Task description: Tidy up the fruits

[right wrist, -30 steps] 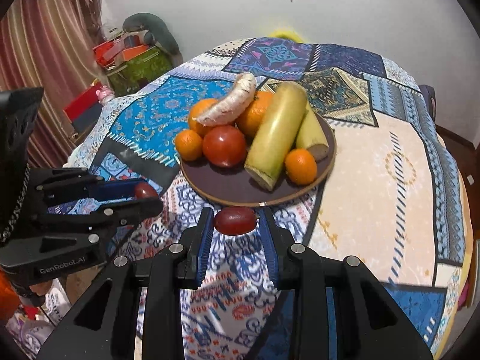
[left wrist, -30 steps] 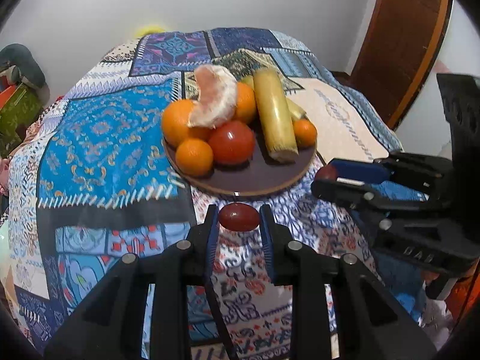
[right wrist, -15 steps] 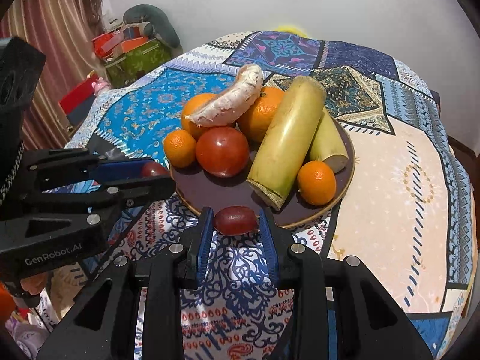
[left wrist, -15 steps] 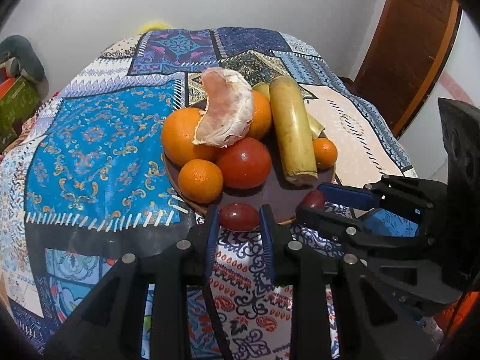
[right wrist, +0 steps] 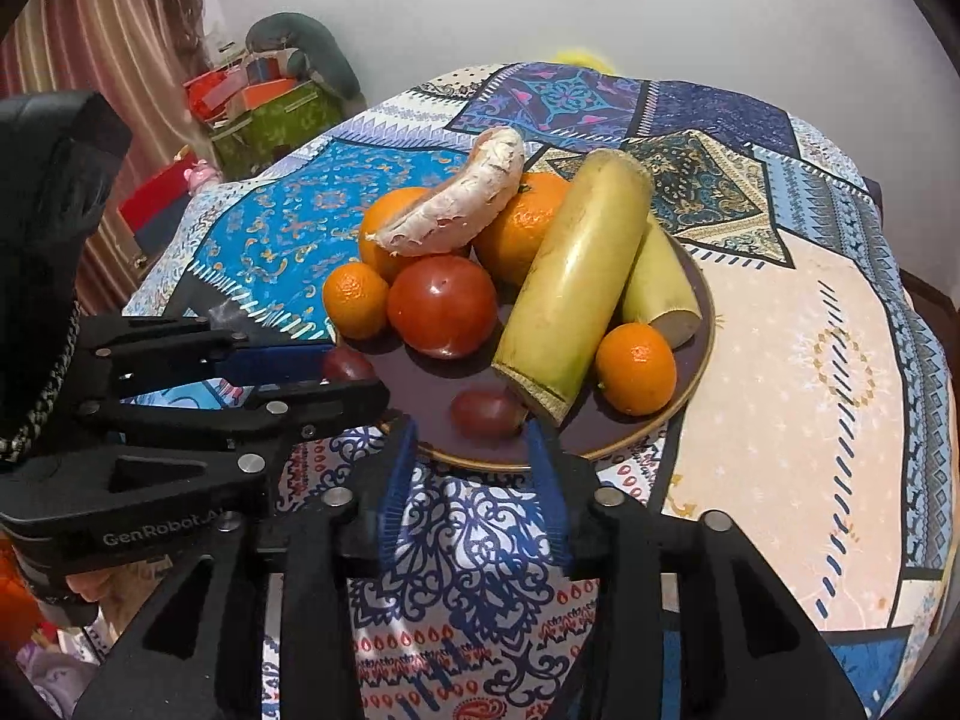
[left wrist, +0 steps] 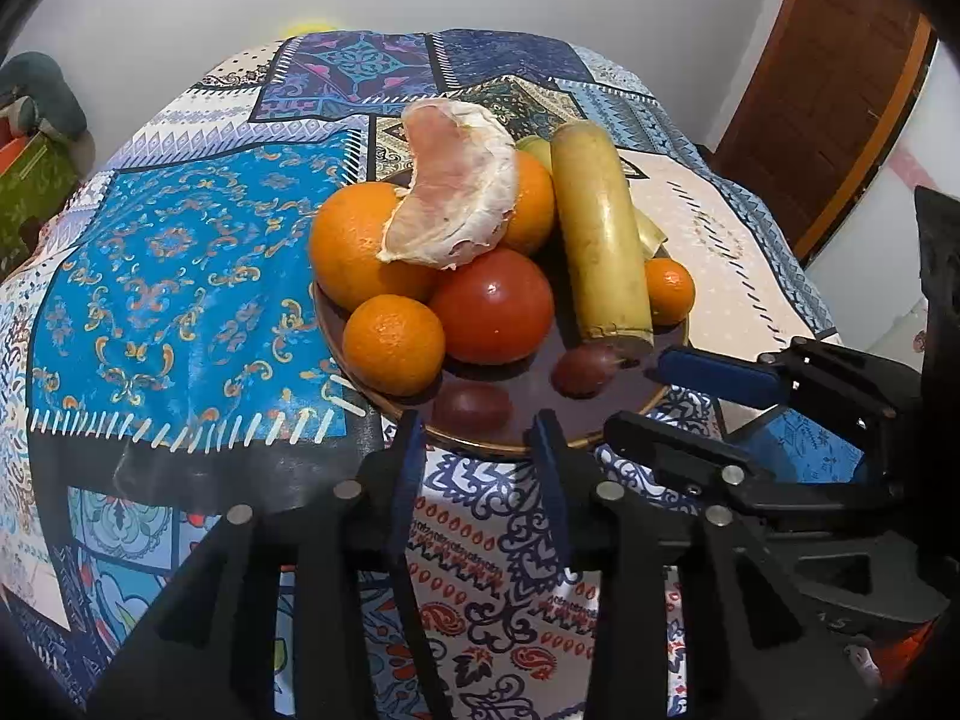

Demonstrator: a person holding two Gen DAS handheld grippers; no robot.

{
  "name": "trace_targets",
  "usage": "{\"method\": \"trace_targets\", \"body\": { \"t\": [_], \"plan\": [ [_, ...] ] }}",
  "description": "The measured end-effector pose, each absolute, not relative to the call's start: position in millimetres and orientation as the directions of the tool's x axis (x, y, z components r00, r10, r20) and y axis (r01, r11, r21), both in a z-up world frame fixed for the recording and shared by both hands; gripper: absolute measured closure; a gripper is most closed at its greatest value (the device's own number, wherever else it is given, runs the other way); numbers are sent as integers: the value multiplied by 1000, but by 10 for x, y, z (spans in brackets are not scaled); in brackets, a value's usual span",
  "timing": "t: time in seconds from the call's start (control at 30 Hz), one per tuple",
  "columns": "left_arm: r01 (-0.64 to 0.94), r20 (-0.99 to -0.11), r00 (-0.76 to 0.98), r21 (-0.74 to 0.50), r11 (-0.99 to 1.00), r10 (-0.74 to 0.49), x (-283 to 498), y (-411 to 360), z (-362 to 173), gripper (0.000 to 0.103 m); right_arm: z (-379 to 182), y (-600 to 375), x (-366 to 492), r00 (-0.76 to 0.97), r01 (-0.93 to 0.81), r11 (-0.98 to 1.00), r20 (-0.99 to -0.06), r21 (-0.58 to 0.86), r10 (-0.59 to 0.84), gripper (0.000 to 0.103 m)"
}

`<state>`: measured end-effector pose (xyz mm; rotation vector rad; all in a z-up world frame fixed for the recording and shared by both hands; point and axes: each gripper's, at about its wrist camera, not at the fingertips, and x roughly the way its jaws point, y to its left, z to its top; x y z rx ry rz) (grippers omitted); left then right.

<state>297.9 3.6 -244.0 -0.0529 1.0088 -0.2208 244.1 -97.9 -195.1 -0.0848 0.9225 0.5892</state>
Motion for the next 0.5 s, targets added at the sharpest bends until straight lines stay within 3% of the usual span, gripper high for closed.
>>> {"method": "trace_targets", "body": {
  "t": [0.3,0.5],
  "plan": [
    [132,-797,582,-102,986,-160,2755,84,-2132,66,-1843,-1168,2372,477,-469,859,-759,206,443,63],
    [99,-702,700,-80,992,-127,2381,147,-1558,66,-1381,-1354,2148,568,-450,872,-692,191,445,63]
  ]
}}
